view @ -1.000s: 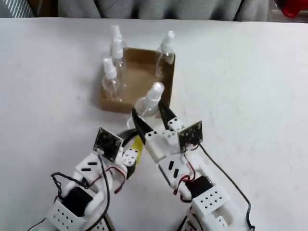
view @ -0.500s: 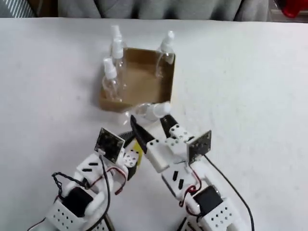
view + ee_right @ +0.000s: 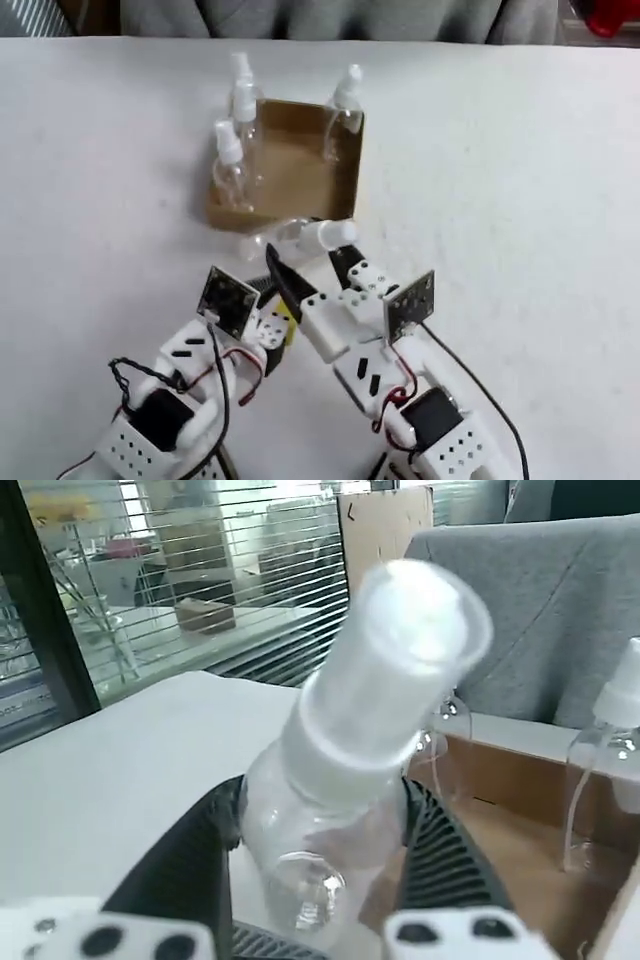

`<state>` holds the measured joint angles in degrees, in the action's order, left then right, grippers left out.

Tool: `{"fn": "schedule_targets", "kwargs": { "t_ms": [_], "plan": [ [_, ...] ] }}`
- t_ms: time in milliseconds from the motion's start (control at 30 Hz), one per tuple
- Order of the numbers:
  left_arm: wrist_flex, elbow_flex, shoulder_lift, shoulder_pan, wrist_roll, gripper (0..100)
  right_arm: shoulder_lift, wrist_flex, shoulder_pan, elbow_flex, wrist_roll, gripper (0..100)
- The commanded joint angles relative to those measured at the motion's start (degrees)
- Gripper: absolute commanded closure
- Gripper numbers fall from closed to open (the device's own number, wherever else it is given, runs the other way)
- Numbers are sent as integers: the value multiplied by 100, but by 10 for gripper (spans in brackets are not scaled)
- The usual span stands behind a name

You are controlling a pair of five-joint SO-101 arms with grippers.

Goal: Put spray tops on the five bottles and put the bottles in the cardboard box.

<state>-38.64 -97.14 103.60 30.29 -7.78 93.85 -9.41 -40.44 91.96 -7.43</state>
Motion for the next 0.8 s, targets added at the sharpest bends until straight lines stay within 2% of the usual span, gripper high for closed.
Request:
{"fn": "schedule_targets", "kwargs": {
  "t_ms": [0, 67, 167, 333, 500, 767],
  "plan": [
    [-97, 18, 110, 13, 18, 980, 13, 110, 75, -299, 149, 985],
    [-229, 35, 110, 4, 44, 980, 13, 259, 312, -299, 158, 985],
    [-246, 35, 110, -330, 466, 980, 13, 391, 646, -299, 158, 985],
    [-281, 545, 110, -1481, 448, 980, -127, 382, 910, -527, 167, 985],
    [-695, 967, 110, -2730, 396, 980, -1147, 444, 1191, -967, 132, 985],
    [-967, 765, 110, -3459, 536, 980, -2941, 1930, 1543, -1143, 167, 985]
  ]
}}
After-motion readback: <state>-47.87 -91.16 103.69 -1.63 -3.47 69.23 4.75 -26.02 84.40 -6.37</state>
